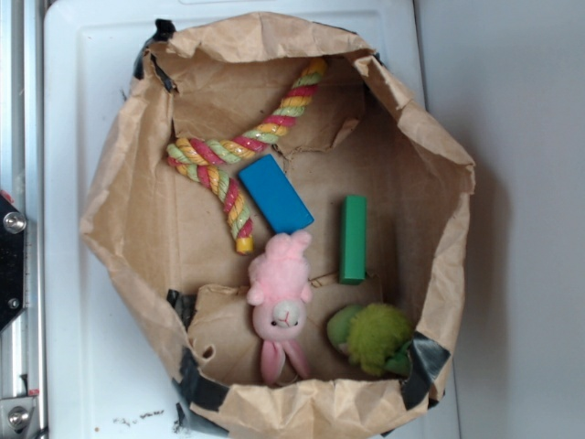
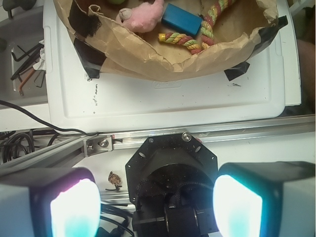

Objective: Grab the green block.

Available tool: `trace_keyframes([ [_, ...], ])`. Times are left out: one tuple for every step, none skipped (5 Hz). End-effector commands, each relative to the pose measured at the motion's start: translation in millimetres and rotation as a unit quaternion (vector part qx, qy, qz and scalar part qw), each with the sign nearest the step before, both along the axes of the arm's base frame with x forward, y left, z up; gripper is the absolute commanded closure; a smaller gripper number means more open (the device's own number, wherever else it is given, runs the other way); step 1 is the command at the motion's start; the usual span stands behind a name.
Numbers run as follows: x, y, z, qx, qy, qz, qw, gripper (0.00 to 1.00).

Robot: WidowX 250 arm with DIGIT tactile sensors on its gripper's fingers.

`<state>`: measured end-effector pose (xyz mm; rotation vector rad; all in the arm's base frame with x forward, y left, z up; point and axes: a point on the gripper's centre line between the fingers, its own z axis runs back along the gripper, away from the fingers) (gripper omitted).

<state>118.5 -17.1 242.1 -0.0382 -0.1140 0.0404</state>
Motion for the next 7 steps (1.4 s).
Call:
trace_keyframes([
  [0, 0, 0, 0.0, 0.0, 0.0, 1.0, 0.0],
  [35, 0, -8, 0.0, -0.01, 0.012, 1.0, 0.0],
  [60, 3, -10, 0.002, -0.024, 0.017, 1.0, 0.0],
  [82, 5, -13, 0.005, -0.032, -0.001, 0.999, 0.0],
  [106, 9, -19, 0.028, -0.056, -0.051, 0.997, 0.0],
  [128, 16, -20, 0.034, -0.068, -0.121, 0.99, 0.0],
  [146, 18, -25, 0.064, -0.062, -0.193, 0.977, 0.0],
])
